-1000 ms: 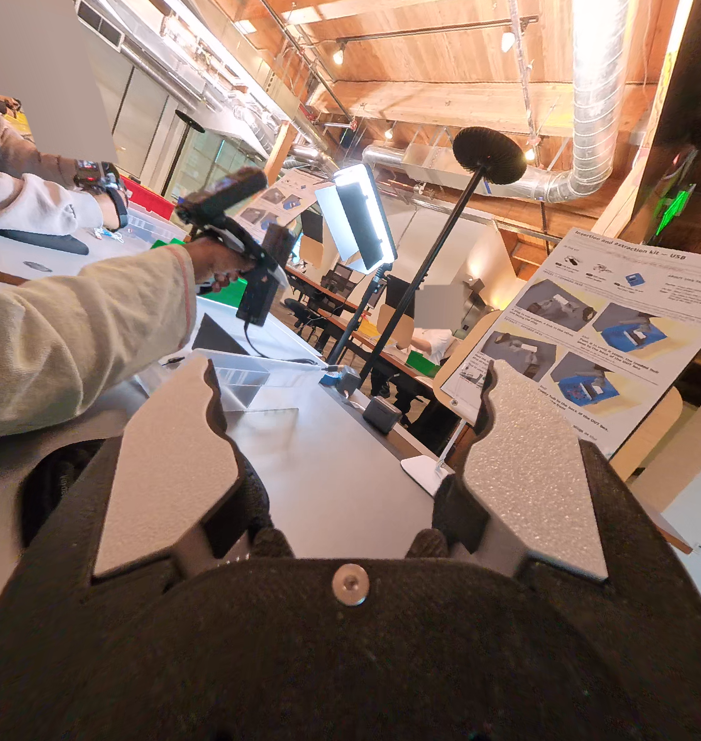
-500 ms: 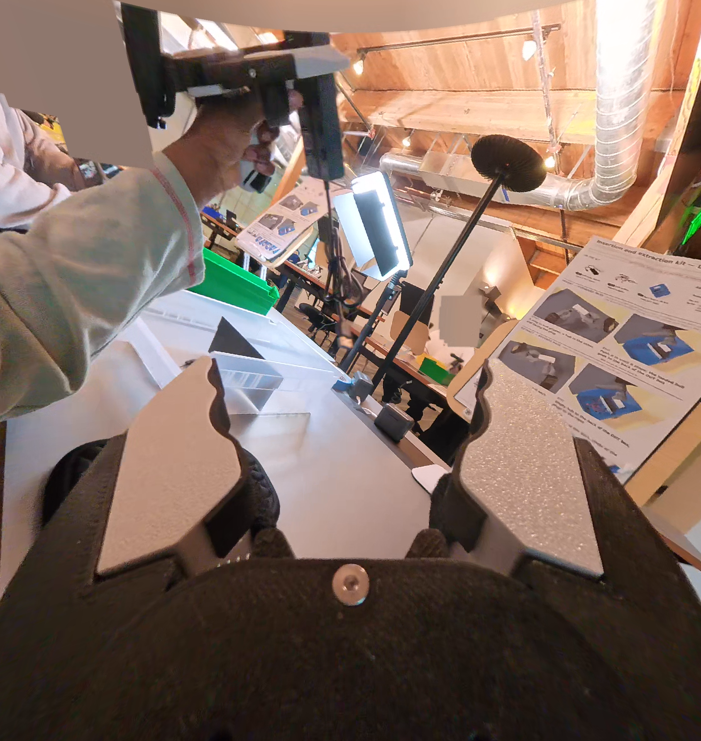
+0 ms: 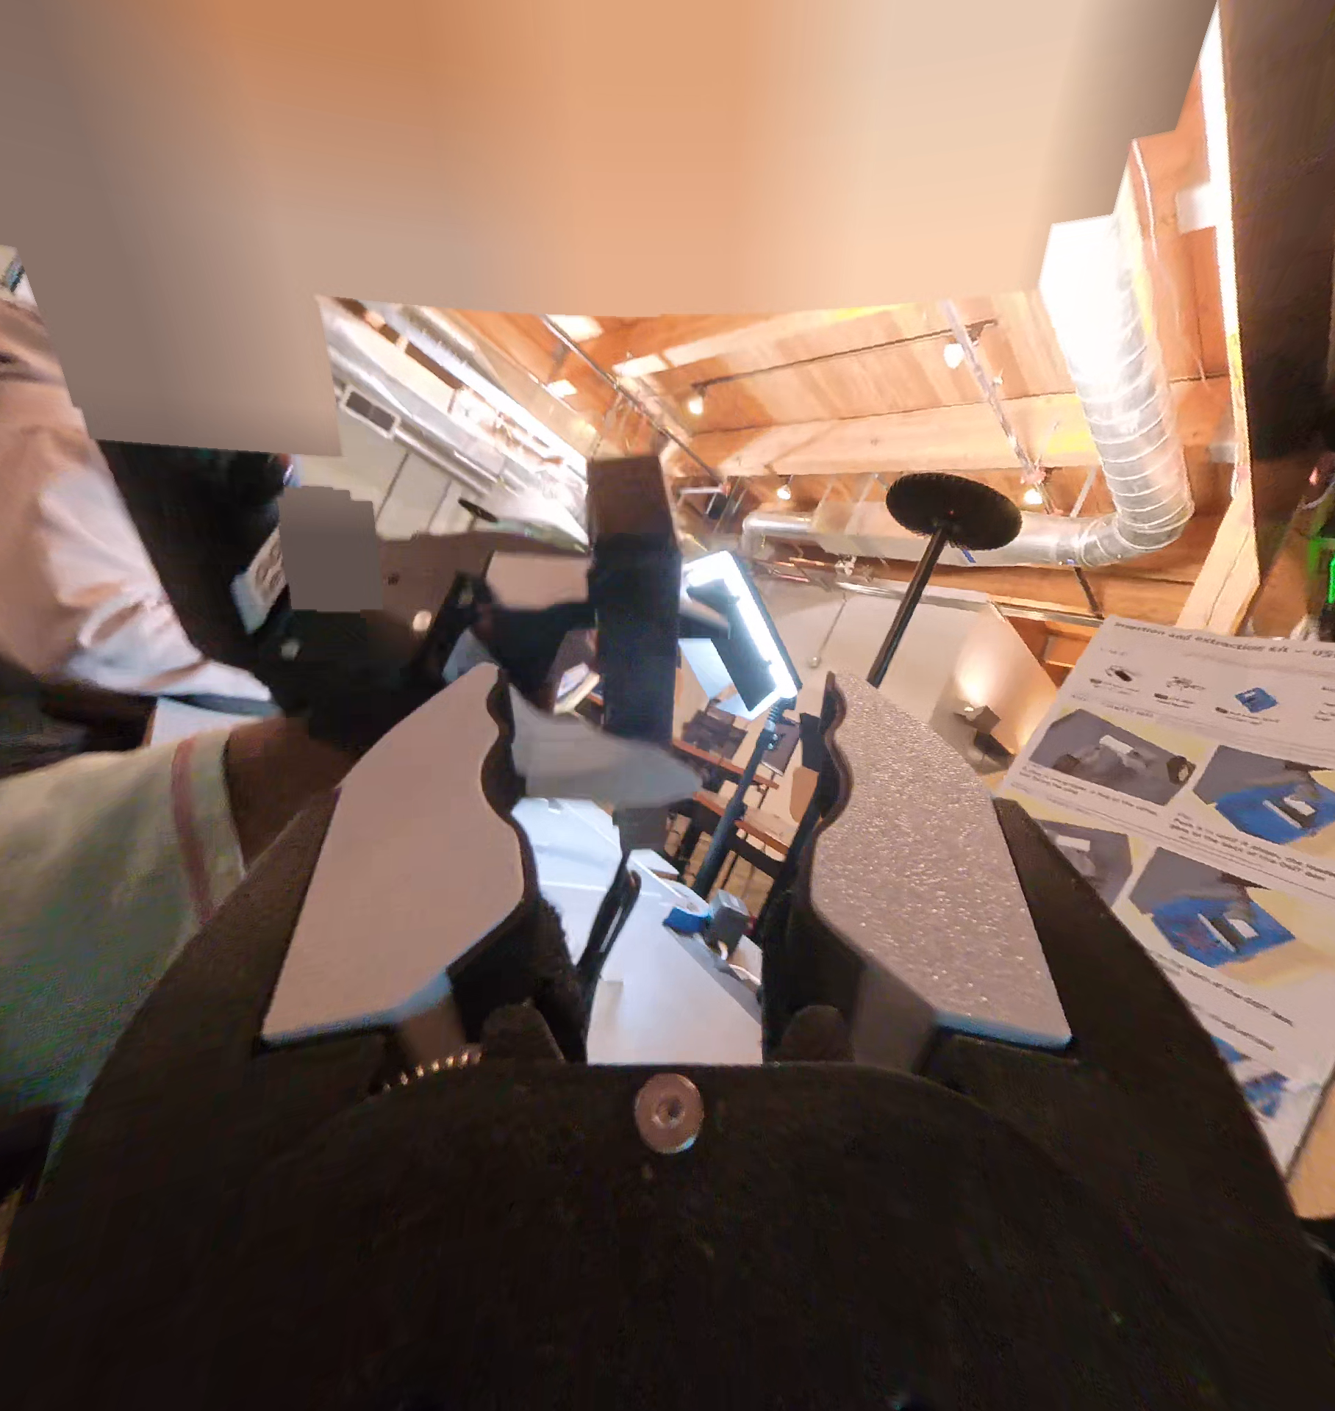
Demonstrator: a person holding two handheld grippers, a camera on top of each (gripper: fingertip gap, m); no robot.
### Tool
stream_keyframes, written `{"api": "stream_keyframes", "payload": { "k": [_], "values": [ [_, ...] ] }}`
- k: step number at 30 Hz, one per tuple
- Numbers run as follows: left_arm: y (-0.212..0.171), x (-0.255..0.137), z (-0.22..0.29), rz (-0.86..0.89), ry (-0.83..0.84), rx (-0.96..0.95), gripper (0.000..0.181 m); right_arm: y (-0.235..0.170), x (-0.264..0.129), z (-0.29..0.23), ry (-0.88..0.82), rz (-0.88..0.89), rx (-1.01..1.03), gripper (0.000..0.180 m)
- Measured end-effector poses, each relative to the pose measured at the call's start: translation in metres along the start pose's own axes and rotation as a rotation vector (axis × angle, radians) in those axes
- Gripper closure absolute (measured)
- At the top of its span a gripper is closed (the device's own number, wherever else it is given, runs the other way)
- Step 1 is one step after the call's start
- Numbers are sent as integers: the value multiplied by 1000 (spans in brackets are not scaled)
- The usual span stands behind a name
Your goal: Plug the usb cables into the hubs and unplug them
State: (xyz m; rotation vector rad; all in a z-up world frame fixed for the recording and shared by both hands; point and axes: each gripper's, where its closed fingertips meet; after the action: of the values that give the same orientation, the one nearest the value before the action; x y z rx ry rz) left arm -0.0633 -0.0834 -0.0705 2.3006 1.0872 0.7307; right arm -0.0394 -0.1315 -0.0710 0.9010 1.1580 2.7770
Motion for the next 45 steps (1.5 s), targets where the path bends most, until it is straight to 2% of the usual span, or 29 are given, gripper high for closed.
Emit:
{"api": "stream_keyframes", "payload": {
  "k": [4, 5, 6, 7, 11, 14, 17, 21, 27, 31, 36, 39, 45],
  "values": [
    [-4, 9, 27, -54, -45, 84, 124, 2, 14, -2, 87, 56, 66, 115],
    [-4, 10, 35, -51, -73, 76, 124, 1, 16, -4, 105, 58, 41, 126],
    [-4, 11, 40, -43, -93, 68, 124, -2, 17, -8, 145, 57, -8, 148],
    [-5, 12, 41, -48, -86, 52, 124, -4, 17, -7, 147, 50, -31, 152],
    [2, 11, 44, 10, -99, 22, 122, 2, 14, -2, 232, 81, -24, 155],
    [-2, 6, 42, -18, -164, -58, 108, 8, 9, 28, 174, 63, -35, 155],
    [-11, -4, 23, -30, -146, -148, 105, 3, -1, 58, 173, -49, 56, 155],
    [-15, -31, -35, 15, -12, -349, 103, -38, -12, 77, 240, -309, 168, 155],
    [-14, -70, -120, 98, 136, -544, 108, -79, -13, 69, 590, -515, 545, 155],
    [-26, -87, -151, 123, 200, -663, 108, -144, -23, 48, 726, -691, 749, 155],
    [-35, -91, -151, 173, 157, -780, 109, -211, -32, 32, 689, -770, 1016, 155],
    [-42, -88, -146, 116, 144, -746, 110, -236, -36, 31, 627, -791, 1115, 155],
    [-49, -82, -139, 49, 143, -689, 111, -281, -50, 41, 456, -831, 1121, 149]
  ]
}}
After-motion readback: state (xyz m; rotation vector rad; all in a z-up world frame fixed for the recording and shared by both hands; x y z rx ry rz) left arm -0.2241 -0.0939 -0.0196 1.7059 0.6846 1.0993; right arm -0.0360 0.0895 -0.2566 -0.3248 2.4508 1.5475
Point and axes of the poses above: each gripper's, where its closed fingertips meet, x out along the fingers, y out of its top, z = x × y across the jaws, and after that the axes turned 11 degrees about -x, right-handed
